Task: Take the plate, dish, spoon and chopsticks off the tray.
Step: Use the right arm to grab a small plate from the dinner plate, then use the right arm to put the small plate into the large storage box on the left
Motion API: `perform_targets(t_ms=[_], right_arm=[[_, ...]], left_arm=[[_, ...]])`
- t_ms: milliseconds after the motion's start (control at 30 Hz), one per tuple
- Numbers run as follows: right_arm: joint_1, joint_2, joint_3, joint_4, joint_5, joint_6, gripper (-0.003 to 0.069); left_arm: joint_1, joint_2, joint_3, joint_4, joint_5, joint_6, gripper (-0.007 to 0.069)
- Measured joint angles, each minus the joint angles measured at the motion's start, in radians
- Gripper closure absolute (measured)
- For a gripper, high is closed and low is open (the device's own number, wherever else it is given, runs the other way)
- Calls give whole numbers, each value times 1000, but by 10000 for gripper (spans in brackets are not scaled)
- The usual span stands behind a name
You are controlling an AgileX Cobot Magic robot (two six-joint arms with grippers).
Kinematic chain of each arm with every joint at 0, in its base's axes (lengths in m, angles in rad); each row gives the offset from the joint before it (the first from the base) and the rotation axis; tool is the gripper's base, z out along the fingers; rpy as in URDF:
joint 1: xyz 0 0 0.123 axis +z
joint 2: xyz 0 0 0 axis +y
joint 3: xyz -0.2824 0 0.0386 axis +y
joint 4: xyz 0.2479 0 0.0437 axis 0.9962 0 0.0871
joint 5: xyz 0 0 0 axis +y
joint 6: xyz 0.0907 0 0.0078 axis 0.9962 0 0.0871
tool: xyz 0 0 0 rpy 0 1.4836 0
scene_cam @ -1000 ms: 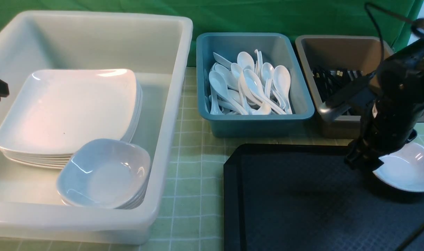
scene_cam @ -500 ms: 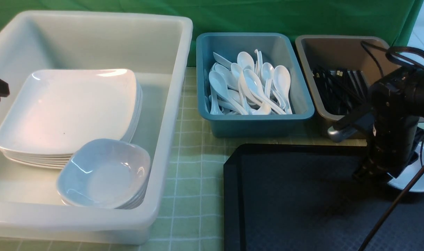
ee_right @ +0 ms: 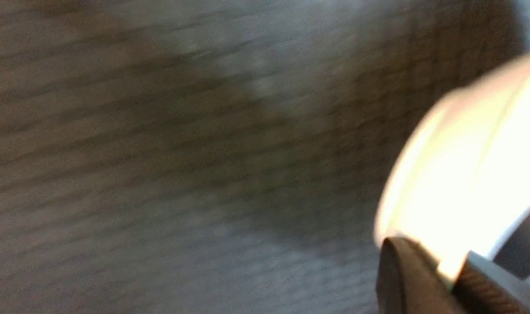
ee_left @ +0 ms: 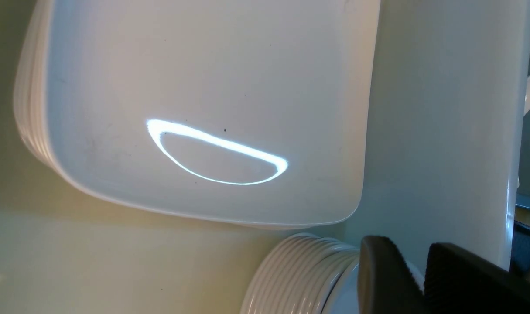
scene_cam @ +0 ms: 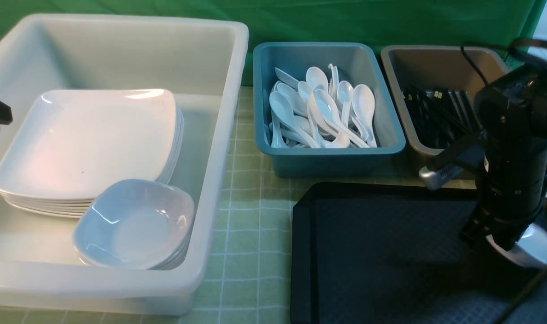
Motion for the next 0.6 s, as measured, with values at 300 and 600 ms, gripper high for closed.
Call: perform_targets(t_ms=[300, 600], right_arm=[[254, -256, -141, 131, 18, 16, 628], [579, -218, -368, 198, -250, -172, 628]], left_arm=[[0, 0, 0, 0, -4, 0, 476], [0, 0, 0, 0, -7, 0, 473]])
